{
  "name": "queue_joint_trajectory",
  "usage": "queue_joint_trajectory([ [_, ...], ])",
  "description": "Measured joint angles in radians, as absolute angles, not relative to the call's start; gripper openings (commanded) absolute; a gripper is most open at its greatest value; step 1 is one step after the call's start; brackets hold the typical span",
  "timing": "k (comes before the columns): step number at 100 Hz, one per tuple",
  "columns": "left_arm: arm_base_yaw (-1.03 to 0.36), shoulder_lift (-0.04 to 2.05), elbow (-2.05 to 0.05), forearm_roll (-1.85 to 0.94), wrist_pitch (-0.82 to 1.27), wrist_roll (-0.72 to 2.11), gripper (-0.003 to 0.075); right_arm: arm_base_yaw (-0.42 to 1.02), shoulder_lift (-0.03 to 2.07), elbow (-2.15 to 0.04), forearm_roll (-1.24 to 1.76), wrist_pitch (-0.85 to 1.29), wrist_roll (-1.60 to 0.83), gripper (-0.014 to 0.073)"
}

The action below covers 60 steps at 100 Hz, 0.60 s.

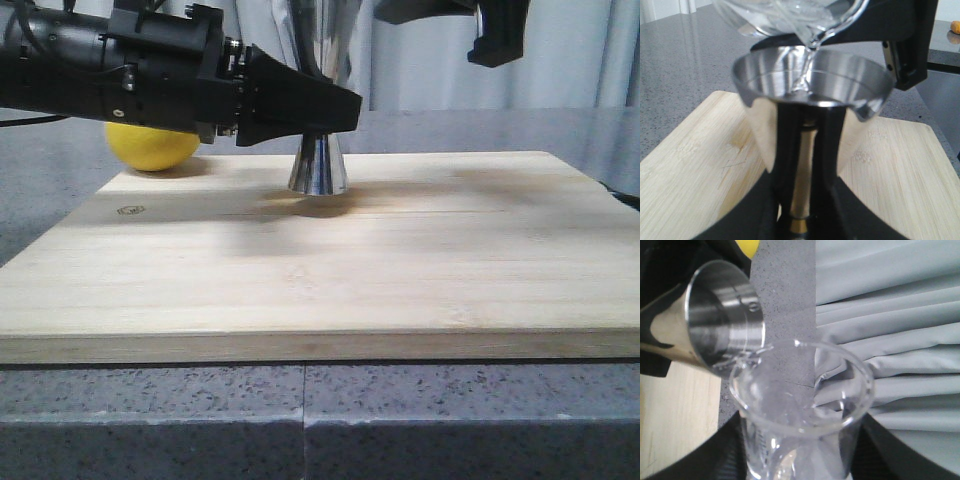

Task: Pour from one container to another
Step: 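Tilt the beaker with the right gripper, pouring liquid into the jigger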

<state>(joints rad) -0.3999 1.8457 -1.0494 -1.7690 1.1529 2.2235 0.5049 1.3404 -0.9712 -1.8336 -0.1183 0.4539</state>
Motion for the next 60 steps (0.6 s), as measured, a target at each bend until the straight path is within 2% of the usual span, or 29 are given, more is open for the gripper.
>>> queue_joint_trajectory([
  [60,-0.400,1.846,-1.049,-1.769,1.153,2.223,0.0062,0.505,1.340,-0.971,-1.834,-0.118,0.423,0.0270],
])
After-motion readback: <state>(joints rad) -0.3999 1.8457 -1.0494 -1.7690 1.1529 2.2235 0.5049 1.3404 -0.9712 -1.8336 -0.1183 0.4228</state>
